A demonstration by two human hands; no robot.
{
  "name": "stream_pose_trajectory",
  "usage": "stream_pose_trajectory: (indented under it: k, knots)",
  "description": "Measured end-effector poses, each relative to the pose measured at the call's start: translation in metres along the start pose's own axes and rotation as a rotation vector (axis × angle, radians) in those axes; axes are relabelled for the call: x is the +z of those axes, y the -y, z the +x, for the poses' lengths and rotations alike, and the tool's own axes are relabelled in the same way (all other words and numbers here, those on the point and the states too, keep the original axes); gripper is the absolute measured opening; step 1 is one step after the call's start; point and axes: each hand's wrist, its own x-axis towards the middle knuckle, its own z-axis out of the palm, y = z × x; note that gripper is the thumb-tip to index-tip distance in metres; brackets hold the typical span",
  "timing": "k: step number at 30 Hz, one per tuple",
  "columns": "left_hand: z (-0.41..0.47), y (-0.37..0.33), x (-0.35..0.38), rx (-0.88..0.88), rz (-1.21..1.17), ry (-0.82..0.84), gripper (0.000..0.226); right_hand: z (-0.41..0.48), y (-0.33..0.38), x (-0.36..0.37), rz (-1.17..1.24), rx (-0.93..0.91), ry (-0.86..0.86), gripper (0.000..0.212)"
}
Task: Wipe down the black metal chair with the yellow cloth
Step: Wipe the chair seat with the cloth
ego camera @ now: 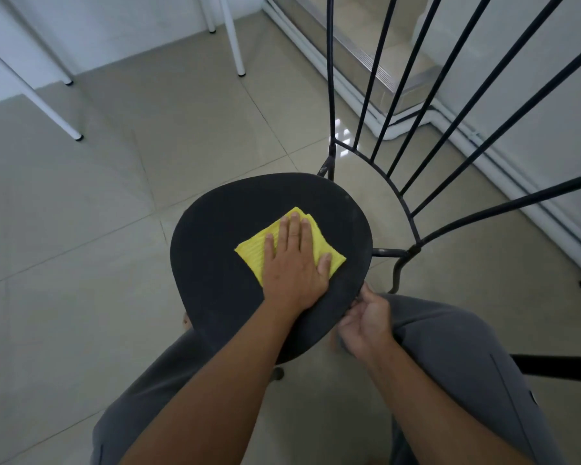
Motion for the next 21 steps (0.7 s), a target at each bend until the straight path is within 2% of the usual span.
stream_pose_trajectory:
  k: [3,7,11,15,18,21]
  knots:
    - [-0.006,0.031,-0.001,-0.05,0.024,-0.013,0.077,0.004,-0.001,-0.003,-0.012,0.004,0.008,0.014]
    - [-0.041,0.042,-0.002,-0.023,0.034,-0.019,0.076,0.004,0.0,-0.002,-0.016,-0.007,0.022,0.014]
    - [-0.062,0.011,0.002,0.05,0.018,0.007,0.076,0.002,0.0,0.0,0.011,0.003,0.019,0.028]
    - [-0.043,-0.023,0.005,0.104,-0.019,0.012,0.076,0.0,0.001,-0.001,0.021,0.055,0.003,0.044]
    - [-0.023,-0.017,0.002,0.064,-0.014,0.01,0.076,-0.003,0.001,0.001,0.038,0.02,0.009,0.033]
    - [-0.014,0.02,0.0,-0.035,0.016,-0.004,0.075,-0.001,0.0,-0.001,-0.006,-0.008,-0.004,0.021]
